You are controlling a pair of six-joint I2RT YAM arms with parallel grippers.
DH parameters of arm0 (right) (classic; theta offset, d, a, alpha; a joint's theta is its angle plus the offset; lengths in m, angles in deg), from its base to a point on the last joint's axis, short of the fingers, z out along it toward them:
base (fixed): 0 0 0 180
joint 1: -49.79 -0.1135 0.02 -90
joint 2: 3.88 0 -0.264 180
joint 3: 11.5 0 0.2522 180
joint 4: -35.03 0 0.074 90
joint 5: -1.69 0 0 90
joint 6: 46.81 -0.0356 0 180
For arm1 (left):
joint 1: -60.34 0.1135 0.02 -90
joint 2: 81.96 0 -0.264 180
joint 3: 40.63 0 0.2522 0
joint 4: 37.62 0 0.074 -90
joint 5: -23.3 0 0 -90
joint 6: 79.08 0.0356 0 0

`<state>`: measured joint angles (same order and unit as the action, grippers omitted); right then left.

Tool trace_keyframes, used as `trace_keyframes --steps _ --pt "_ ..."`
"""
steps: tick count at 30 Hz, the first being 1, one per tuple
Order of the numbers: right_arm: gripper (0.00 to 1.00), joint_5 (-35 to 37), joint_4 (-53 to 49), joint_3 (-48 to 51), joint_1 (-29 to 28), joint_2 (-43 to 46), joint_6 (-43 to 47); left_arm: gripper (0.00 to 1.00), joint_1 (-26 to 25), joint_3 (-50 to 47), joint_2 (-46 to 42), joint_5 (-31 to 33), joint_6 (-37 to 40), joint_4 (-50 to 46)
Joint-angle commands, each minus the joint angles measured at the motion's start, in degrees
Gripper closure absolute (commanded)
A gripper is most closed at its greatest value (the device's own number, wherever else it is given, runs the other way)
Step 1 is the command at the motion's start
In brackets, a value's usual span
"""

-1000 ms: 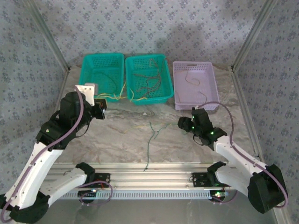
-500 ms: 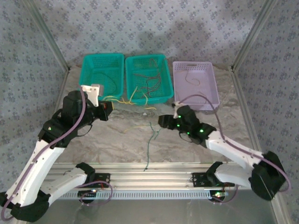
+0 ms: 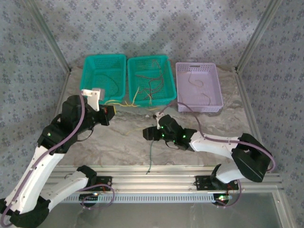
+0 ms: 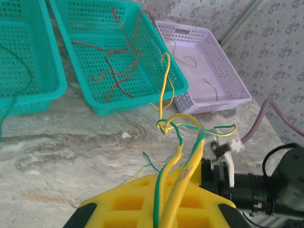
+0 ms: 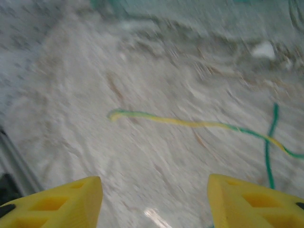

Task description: Untangle the cables

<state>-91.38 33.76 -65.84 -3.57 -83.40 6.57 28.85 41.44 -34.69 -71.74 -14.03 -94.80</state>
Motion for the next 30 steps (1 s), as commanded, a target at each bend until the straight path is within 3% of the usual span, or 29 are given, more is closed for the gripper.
trace_keyframes --steps 1,8,12,15,22,30 --pt "0.35 -2.7 11.2 0.8 2.3 4.4 -1.8 1.00 0.3 -1.5 -1.5 -4.7 -2.4 2.2" --pt "0.35 -2.9 12.5 2.5 6.6 11.5 -6.4 1.00 0.3 -4.2 -3.6 -4.5 -2.8 -0.1" --pt "0.36 -6.0 10.2 4.6 10.6 20.8 -7.5 1.00 0.3 -4.6 -4.0 -3.5 -2.6 -1.3" --pt "0.34 -0.4 -4.4 -0.9 10.1 26.5 -2.9 1.00 0.3 -4.2 -3.5 -4.1 -1.8 -1.2" --pt "0.33 -6.4 -14.8 -9.4 13.3 20.0 -2.3 1.00 0.2 -5.5 -1.7 -10.2 -3.8 4.2" --pt "0.34 -14.4 -3.0 -9.5 12.2 8.0 -7.0 1.00 -1.2 -7.2 -1.3 -13.1 -5.7 10.8"
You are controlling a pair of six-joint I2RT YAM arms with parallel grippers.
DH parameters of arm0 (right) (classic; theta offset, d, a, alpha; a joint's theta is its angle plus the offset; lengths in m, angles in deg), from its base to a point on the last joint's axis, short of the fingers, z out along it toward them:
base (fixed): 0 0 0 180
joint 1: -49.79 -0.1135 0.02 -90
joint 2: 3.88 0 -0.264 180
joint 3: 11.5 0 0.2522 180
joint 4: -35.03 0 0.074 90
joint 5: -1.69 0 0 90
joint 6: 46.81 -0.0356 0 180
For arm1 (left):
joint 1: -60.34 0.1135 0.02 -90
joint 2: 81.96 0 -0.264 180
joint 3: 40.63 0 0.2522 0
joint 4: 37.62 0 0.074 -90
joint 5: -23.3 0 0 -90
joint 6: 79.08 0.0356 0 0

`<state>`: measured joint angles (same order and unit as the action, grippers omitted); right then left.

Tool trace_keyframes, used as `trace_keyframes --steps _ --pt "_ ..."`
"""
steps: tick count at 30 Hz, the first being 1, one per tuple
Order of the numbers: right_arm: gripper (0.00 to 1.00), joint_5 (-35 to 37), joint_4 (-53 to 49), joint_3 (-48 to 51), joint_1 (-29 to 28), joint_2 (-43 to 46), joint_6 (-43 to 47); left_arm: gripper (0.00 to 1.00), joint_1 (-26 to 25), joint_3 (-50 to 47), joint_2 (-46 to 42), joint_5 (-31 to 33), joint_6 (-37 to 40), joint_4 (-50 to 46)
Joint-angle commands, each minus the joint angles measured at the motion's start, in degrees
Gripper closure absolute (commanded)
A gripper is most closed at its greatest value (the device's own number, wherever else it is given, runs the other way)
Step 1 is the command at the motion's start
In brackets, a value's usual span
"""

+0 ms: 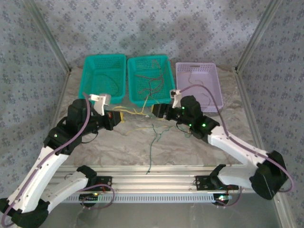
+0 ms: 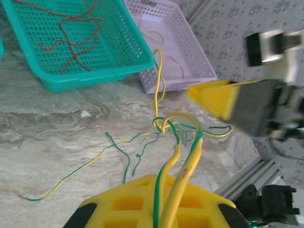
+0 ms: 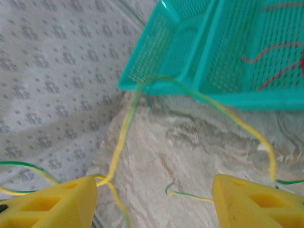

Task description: Untangle the cables

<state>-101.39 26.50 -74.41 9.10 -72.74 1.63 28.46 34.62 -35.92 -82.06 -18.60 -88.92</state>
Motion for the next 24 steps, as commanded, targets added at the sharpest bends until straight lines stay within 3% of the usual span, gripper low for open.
trace_keyframes --steps 1,9,13,18,20,24 --pt "0.34 -4.6 6.8 -0.5 -0.6 -3.8 -2.8 1.00 -1.3 -0.6 0.0 -2.9 -1.2 5.4" --pt "0.34 -7.1 18.2 0.2 -1.9 -8.7 -1.3 1.00 -4.1 -2.4 0.3 -2.4 -1.0 6.7" --pt "0.35 -4.9 21.2 2.8 -2.0 -7.1 -0.4 1.00 -4.0 -3.5 0.2 -2.5 -1.1 7.1" --pt "0.69 -4.6 21.6 1.9 -1.8 -8.2 -0.2 1.00 -4.2 -4.3 0.5 -2.8 -1.4 7.9" --pt "0.77 -2.9 18.6 1.1 -1.7 -7.0 1.2 1.00 -4.2 -3.8 0.7 -2.7 -0.9 7.2" --pt "0.93 9.8 4.9 -1.3 -2.8 -2.0 10.3 1.00 -4.3 -3.5 0.9 -1.2 0.2 5.2"
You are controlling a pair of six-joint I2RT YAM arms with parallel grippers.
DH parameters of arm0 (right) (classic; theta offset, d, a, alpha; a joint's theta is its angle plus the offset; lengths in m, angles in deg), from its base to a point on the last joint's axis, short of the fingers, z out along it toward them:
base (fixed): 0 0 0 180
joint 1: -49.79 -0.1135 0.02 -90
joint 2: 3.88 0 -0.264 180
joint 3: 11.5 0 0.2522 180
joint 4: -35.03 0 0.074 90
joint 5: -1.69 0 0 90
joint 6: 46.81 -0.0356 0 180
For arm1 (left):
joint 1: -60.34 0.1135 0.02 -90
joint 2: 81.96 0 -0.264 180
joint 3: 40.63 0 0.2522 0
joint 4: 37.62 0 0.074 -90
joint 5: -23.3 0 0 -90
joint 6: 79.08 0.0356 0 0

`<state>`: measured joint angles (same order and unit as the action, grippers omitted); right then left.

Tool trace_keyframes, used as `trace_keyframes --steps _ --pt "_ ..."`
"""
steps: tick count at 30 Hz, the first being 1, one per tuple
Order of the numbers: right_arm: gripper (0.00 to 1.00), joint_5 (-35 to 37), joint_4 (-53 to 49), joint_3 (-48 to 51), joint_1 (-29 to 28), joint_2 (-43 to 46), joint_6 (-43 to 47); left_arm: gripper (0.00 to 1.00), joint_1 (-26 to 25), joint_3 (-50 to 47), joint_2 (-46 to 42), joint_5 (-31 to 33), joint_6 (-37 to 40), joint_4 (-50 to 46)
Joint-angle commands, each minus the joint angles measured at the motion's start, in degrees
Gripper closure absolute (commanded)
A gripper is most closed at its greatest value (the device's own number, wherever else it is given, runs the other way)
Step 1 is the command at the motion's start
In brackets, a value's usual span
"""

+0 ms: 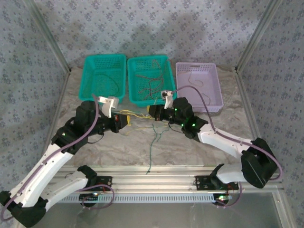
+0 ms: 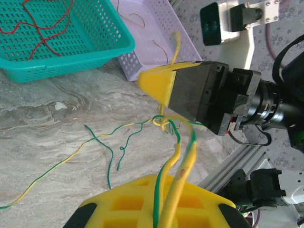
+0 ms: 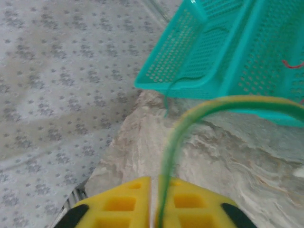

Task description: Untangle the cables

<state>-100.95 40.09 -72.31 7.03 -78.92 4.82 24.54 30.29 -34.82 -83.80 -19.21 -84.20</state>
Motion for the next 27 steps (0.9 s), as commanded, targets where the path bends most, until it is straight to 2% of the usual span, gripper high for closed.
trace_keyframes --steps 1,3,8,10,13,17,20,22,27 --pt "1.00 15.0 -13.2 -4.3 -1.2 5.3 9.3 1.00 -0.4 0.5 -0.4 0.7 0.9 0.5" --pt "1.00 22.0 -18.7 -5.0 -0.5 7.1 10.4 0.98 -0.4 0.2 -0.4 0.9 1.1 0.1" --pt "1.00 31.4 -27.5 -4.5 1.9 12.4 11.9 0.88 -0.3 0.4 -0.1 1.5 2.2 -1.6" --pt "1.00 32.6 -30.8 -4.0 4.6 14.9 11.6 0.84 -0.4 0.8 -0.1 1.6 2.8 -2.3" --pt "1.00 30.9 -33.0 -3.1 9.9 18.2 10.8 0.80 -0.3 1.2 0.1 1.5 3.7 -3.4" --pt "1.00 28.2 -33.3 -2.6 13.6 21.2 11.0 0.72 -0.4 1.3 0.7 1.0 4.2 -3.9" --pt "1.00 23.4 -31.3 -2.6 15.0 21.7 11.2 0.55 -0.4 0.9 1.1 0.0 3.8 -2.8" --pt "1.00 18.3 -28.6 -1.9 15.1 22.0 11.3 0.39 -0.4 0.3 2.0 -2.0 2.9 -1.2" --pt "1.00 11.1 -25.8 -1.3 15.1 22.4 11.6 0.24 -1.3 -0.7 4.6 -4.2 0.4 3.6"
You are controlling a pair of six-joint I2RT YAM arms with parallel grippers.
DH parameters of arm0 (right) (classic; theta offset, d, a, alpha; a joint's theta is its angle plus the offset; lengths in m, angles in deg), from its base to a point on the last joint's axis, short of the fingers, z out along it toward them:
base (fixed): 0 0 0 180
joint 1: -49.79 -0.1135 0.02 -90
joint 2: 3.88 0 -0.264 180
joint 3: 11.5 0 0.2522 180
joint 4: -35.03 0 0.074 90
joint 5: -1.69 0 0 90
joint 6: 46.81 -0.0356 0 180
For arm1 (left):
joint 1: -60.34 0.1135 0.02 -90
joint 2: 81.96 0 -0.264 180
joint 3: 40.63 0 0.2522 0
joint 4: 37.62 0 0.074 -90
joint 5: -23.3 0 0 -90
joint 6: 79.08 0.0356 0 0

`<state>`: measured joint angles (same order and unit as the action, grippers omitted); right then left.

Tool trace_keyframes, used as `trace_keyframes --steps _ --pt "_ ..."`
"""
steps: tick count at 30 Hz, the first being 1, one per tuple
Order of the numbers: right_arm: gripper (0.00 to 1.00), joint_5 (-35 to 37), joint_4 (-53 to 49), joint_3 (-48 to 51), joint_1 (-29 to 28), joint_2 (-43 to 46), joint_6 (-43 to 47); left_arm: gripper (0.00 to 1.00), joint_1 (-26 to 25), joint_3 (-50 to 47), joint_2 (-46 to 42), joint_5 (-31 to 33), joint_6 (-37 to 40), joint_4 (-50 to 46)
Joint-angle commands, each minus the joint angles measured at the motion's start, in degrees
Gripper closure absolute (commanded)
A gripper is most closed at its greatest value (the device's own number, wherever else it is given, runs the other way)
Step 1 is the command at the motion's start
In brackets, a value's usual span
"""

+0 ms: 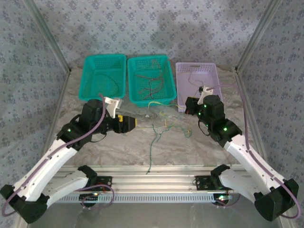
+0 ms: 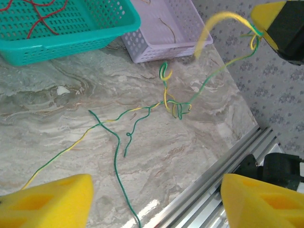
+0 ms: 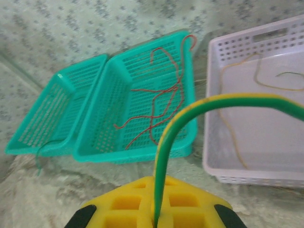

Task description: Untangle the cables

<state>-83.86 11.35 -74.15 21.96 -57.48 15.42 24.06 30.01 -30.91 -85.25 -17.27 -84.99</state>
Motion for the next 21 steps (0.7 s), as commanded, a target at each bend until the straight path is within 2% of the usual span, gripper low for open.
trace_keyframes --steps 1,6,10,15,21 --pt "1.00 -7.3 3.6 0.8 0.3 0.9 0.7 0.22 -1.2 -0.7 1.3 -3.4 -2.4 6.2" --pt "1.00 -9.9 7.0 1.8 0.4 1.5 -4.4 0.15 -6.9 -2.6 7.3 -7.4 -5.7 15.3" --pt "1.00 -11.3 7.5 0.9 0.3 1.7 -7.8 0.14 -13.8 -3.5 10.6 -4.1 -3.8 17.5" --pt "1.00 -11.4 7.4 -0.6 0.2 2.1 -11.5 0.11 -15.6 -6.8 11.3 -4.5 -5.7 23.0" --pt "1.00 -13.0 8.1 -2.2 -0.4 2.0 -14.2 0.08 -17.8 -7.0 14.4 0.1 -5.4 24.8"
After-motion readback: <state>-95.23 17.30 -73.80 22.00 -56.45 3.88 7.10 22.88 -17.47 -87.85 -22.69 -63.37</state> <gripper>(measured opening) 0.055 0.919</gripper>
